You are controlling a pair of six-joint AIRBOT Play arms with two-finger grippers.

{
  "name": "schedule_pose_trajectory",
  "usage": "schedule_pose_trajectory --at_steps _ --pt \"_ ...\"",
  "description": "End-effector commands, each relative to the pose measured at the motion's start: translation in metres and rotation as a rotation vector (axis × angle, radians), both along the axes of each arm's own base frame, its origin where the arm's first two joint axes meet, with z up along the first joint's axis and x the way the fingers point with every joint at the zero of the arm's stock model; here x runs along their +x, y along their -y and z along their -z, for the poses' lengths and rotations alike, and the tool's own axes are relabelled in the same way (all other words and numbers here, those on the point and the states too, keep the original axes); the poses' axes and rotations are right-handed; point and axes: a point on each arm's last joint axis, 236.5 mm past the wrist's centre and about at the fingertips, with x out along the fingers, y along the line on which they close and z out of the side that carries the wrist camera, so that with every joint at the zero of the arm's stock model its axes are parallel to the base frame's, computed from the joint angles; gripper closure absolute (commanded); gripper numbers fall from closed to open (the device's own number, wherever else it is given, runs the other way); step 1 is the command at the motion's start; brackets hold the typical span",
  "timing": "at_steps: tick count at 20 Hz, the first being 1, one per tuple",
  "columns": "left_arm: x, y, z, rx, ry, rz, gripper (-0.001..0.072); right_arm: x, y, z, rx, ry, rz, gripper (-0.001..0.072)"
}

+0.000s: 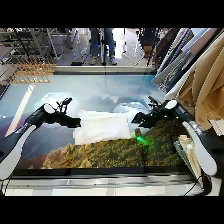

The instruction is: Fold the clothes and pants, and hang the long-sleeved shirts on hangers.

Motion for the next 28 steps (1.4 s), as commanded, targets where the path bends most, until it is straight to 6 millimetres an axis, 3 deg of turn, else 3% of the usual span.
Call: schedule_pose_trajectory --at_steps 1,5,7,8,9,10,12,16,19,21,23,25,27,28 --pt "0.015 0.002 0.000 -0.018 0.041 -0.048 0.0703 0.017 -0.025 0.031 0.139 -0.038 -0.001 0.0056" --pt "0.017 0.001 0.004 -0.020 0.029 -0.073 0.0703 0.017 -0.060 0.047 0.165 -0.115 -0.078 0.0061" --pt "0.017 0.002 0.003 -0.030 0.023 -0.081 0.0702 0.014 -0.082 0.047 0.172 -0.119 -0.137 0.0130" --pt "0.015 0.006 0.000 -0.051 0.012 -0.084 0.0703 0.016 -0.093 0.043 0.173 -0.103 -0.164 0.0357" --pt "0.010 0.011 -0.005 -0.082 -0.008 -0.078 0.0703 0.017 -0.099 0.032 0.173 -0.079 -0.195 0.0636" --pt "0.002 0.015 -0.012 -0.100 -0.021 -0.047 0.0702 0.019 -0.100 0.017 0.171 -0.056 -0.230 0.0697" --pt "-0.020 0.016 -0.038 -0.112 -0.039 0.040 0.0703 0.021 -0.080 -0.026 0.125 -0.022 -0.261 0.0698" --pt "-0.075 0.018 -0.113 -0.143 -0.049 0.184 0.0703 0.014 0.020 -0.148 0.002 0.071 -0.141 0.0701" --pt "-0.120 0.026 -0.165 -0.147 -0.009 0.291 0.0703 -0.012 0.119 -0.244 -0.052 0.196 0.114 0.0701" --pt "-0.139 0.031 -0.192 -0.143 0.064 0.318 0.0702 -0.044 0.188 -0.289 -0.109 0.276 0.314 0.0701" --pt "-0.158 0.033 -0.209 -0.141 0.117 0.334 0.0702 -0.084 0.250 -0.313 -0.169 0.298 0.504 0.0701" --pt "-0.174 0.032 -0.218 -0.140 0.151 0.342 0.0702 -0.131 0.313 -0.321 -0.239 0.282 0.721 0.0701" --pt "-0.188 0.030 -0.223 -0.139 0.172 0.342 0.0702 -0.189 0.366 -0.309 -0.292 0.198 0.969 0.0701" --pt "-0.194 0.030 -0.224 -0.138 0.180 0.343 0.0702 -0.217 0.380 -0.294 -0.303 0.133 1.065 0.0701"
